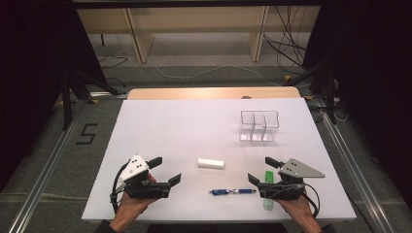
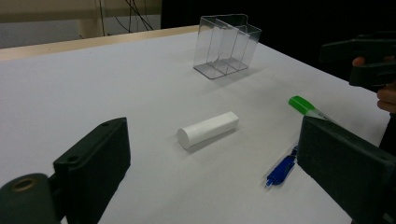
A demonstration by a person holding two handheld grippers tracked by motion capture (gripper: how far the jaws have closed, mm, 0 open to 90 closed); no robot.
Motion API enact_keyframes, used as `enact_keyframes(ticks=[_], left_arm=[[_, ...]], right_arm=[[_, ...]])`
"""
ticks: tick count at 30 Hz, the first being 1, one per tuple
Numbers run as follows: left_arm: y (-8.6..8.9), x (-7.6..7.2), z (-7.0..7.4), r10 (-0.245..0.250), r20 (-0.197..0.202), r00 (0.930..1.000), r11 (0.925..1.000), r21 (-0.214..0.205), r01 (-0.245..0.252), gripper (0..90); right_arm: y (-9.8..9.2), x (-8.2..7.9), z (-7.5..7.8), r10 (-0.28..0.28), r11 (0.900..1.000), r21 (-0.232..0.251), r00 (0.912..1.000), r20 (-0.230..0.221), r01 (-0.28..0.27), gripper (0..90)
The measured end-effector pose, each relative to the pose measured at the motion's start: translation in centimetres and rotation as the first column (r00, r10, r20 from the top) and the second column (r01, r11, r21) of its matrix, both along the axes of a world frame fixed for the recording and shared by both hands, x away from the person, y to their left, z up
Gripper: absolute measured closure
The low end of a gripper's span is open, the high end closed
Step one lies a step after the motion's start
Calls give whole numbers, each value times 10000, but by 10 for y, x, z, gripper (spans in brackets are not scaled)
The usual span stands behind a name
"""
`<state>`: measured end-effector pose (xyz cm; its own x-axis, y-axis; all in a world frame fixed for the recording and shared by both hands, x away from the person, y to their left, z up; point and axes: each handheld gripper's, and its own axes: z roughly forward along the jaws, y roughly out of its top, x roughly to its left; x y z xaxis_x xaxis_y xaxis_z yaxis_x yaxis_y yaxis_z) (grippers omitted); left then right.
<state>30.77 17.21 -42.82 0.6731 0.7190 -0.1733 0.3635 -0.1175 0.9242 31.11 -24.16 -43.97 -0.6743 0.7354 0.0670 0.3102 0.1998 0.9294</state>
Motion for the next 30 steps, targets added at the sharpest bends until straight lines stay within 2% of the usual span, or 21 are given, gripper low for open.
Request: enact_keyframes(ticks=[25,30], left_arm=[[0,-1,1,39,101,9999,10000,-15,-38,93],[-1,-1,1,35,106,9999,10000,-23,-34,93]], right_arm=[[-1,1,1,-117,9999,30,9999,54,117,163],[-3,5,3,-285,9996,11,9995,105,284,171]])
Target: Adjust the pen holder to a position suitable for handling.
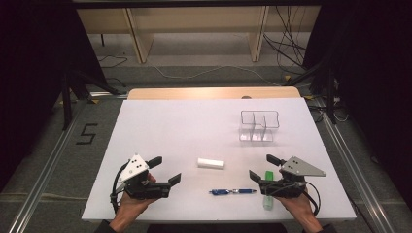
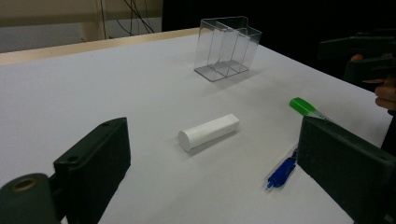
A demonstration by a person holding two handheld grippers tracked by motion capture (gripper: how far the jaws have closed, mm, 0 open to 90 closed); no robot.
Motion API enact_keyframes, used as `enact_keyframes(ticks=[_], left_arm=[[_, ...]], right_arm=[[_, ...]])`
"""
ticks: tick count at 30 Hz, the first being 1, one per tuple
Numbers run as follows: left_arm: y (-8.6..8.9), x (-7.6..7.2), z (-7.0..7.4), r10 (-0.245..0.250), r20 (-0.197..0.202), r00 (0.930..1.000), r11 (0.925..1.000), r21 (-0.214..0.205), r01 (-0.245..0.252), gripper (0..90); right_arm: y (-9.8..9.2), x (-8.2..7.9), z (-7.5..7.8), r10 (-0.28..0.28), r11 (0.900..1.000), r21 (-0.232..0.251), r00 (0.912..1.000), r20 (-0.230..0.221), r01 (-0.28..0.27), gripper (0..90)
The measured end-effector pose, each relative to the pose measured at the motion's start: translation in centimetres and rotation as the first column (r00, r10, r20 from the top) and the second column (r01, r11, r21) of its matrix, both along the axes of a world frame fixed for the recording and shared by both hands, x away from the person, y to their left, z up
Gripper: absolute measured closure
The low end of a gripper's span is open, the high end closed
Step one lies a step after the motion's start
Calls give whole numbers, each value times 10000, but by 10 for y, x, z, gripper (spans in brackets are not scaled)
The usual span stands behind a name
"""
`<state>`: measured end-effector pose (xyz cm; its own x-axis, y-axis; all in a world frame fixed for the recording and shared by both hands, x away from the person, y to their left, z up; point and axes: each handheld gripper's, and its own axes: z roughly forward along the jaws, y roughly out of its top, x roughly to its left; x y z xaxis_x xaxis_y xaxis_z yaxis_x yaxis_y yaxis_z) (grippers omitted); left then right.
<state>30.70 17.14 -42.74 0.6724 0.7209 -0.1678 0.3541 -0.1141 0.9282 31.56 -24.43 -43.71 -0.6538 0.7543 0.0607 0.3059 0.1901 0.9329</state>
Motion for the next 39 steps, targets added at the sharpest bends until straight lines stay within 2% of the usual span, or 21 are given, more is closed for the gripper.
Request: enact_keyframes(ticks=[8,17,23,26,33,36,37,39], left_arm=[[0,1,0,-6,-16,10000,10000,20,6,93],[1,2,-1,62,-40,10000,10000,3,-62,93],[1,2,-1,91,-13,10000,10000,28,-91,93],[2,2,-1,93,0,10000,9999,50,-93,93],[2,2,-1,126,-31,9999,9999,21,-126,93],[2,2,-1,118,-27,9999,9999,63,-118,93],[2,2,-1,122,-29,9999,9999,67,-122,93],[2,2,-1,124,-28,9999,9999,70,-124,94]], right_arm=[[-6,11,3,-239,9997,18,9996,135,239,179],[-16,26,4,-559,9983,-128,9984,95,560,180],[-29,47,5,-1149,9931,-244,9934,14,1149,198],[-33,54,5,-1248,9919,-232,9922,-60,1247,210],[-44,68,10,-1747,9845,-189,9846,-52,1745,386],[-47,72,11,-1932,9807,-298,9812,6,1931,421],[-51,77,12,-2093,9774,-301,9778,68,2094,481],[-54,81,13,-2311,9724,-310,9729,26,2310,530]])
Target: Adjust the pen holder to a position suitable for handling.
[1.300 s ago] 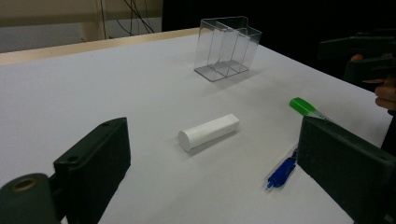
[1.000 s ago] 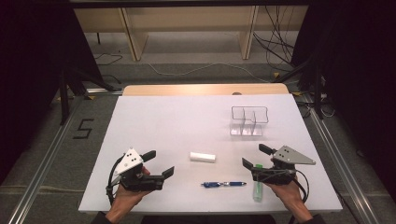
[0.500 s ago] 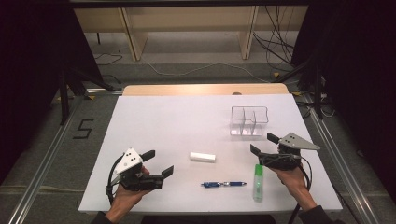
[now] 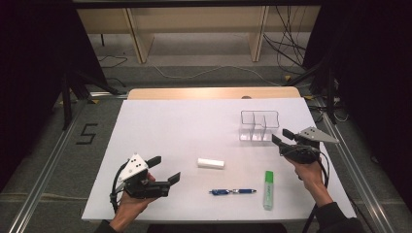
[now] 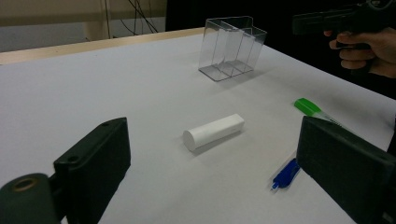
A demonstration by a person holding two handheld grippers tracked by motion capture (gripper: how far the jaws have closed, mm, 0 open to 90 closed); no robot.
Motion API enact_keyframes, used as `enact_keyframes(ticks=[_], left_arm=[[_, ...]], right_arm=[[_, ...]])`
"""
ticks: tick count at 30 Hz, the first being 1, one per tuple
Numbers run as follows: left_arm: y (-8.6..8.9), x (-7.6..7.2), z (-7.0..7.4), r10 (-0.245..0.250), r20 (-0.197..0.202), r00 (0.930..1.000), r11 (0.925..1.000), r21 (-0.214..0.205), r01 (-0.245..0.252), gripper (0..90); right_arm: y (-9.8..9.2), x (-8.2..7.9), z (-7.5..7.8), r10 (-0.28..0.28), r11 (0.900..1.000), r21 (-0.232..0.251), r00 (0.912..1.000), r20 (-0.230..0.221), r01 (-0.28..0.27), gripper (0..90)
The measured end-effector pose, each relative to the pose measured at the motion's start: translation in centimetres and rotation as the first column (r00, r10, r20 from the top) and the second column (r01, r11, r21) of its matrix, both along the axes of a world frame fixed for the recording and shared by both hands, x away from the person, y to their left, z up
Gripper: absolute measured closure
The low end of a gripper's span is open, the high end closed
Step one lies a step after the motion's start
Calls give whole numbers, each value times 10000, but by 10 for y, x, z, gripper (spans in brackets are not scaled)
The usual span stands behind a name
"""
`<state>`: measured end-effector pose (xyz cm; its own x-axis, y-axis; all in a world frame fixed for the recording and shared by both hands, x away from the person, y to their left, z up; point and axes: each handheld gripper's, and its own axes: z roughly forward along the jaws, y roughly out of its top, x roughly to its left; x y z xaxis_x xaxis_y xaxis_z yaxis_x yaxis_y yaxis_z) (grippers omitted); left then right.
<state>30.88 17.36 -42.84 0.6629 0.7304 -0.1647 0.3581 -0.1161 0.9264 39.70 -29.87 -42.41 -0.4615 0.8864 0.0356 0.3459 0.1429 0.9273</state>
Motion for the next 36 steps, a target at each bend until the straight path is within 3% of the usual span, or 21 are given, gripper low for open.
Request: enact_keyframes(ticks=[10,19,36], left_arm=[[1,1,-1,82,-6,10000,10000,-24,-82,95],[1,1,-1,138,-8,9999,9999,-16,-138,96],[1,1,-1,89,10,10000,10000,-32,-89,97]], right_arm=[[-20,25,-4,-1089,9940,52,9925,-560,1094,741],[-30,52,-16,-1483,9888,1,9850,-886,1489,900],[-24,83,-36,-1349,9908,-259,9784,-1564,1325,900]])
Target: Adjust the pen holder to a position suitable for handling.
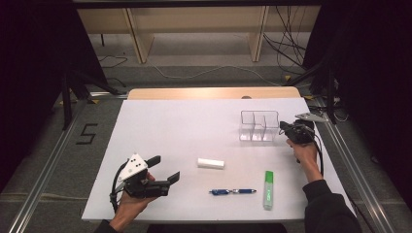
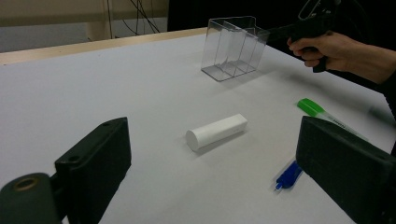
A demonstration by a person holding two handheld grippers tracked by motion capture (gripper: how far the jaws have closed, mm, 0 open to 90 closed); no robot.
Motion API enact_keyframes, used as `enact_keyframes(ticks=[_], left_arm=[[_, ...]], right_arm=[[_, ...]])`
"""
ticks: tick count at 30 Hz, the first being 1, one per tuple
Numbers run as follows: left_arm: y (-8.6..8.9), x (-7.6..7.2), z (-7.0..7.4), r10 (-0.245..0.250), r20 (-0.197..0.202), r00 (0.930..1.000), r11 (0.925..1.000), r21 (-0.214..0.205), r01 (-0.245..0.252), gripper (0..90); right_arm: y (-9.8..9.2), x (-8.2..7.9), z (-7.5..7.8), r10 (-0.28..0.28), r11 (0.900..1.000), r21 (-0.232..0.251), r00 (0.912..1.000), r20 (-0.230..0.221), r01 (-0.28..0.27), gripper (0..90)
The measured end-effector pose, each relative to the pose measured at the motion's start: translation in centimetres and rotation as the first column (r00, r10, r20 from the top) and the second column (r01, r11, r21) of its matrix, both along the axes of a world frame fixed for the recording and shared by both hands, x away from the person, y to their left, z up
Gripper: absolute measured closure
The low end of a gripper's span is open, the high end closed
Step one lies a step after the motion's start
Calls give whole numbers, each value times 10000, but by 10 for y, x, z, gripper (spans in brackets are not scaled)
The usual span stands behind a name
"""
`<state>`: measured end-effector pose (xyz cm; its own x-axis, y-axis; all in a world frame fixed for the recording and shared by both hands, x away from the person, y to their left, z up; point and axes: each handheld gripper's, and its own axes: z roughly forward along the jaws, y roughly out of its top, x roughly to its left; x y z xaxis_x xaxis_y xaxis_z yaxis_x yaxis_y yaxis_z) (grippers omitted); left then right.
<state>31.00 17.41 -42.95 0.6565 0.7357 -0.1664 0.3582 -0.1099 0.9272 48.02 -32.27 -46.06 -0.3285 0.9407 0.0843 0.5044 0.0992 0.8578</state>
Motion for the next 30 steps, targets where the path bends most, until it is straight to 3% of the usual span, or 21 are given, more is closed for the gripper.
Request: enact_keyframes(ticks=[11,21,30], left_arm=[[-1,1,-1,-27,-96,9999,10000,-5,27,98],[-3,2,-2,-108,-119,9999,9999,64,109,99],[-3,2,-2,-119,-71,9999,9999,80,120,99]], right_arm=[[3,6,-7,229,9996,137,9996,-137,-227,900],[7,8,-10,21,9999,110,9999,-128,-20,900],[32,8,-10,431,9991,64,9991,-54,-431,900]])
